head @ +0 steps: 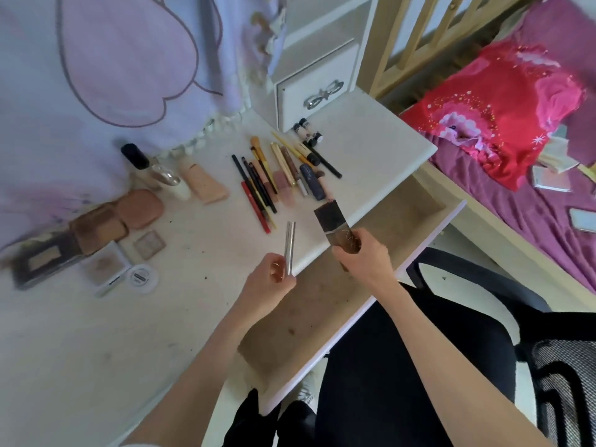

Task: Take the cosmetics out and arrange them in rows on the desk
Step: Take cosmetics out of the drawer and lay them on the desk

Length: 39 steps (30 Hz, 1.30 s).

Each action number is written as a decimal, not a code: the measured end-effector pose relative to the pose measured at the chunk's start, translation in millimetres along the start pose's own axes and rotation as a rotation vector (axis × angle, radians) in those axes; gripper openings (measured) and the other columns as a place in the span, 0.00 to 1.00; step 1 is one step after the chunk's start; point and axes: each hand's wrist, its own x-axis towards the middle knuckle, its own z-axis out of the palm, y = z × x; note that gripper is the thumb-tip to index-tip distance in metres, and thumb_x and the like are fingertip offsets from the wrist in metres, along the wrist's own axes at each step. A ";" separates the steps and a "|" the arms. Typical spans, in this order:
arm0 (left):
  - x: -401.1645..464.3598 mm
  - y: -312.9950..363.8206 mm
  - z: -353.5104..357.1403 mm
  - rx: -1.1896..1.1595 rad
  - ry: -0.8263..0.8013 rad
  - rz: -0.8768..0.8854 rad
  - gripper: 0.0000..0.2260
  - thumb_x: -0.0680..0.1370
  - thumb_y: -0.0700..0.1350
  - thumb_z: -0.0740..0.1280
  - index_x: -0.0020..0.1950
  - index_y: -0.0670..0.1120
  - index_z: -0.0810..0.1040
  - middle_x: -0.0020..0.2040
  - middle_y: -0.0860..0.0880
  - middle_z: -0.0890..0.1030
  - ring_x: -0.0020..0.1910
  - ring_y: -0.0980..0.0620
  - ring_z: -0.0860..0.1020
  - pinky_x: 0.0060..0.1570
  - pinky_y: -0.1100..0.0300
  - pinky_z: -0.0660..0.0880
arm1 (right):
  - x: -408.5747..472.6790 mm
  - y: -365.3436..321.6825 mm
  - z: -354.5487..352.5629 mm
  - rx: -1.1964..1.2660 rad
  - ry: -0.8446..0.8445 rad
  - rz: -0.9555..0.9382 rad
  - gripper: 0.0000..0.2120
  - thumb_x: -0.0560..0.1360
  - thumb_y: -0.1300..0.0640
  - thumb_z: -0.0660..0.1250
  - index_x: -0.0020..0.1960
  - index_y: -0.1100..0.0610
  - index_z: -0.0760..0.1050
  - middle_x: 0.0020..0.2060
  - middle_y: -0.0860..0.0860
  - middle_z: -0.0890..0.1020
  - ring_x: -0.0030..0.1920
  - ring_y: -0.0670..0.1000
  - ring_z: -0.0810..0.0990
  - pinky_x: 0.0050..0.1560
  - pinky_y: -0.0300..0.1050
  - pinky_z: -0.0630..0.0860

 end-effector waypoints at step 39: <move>-33.7 -54.1 -124.7 -0.243 0.222 -0.063 0.07 0.74 0.43 0.67 0.51 0.47 0.77 0.39 0.52 0.81 0.39 0.57 0.79 0.40 0.72 0.72 | 18.4 -120.3 158.0 0.204 0.012 -0.140 0.10 0.78 0.61 0.60 0.57 0.59 0.76 0.46 0.48 0.80 0.47 0.48 0.78 0.48 0.37 0.74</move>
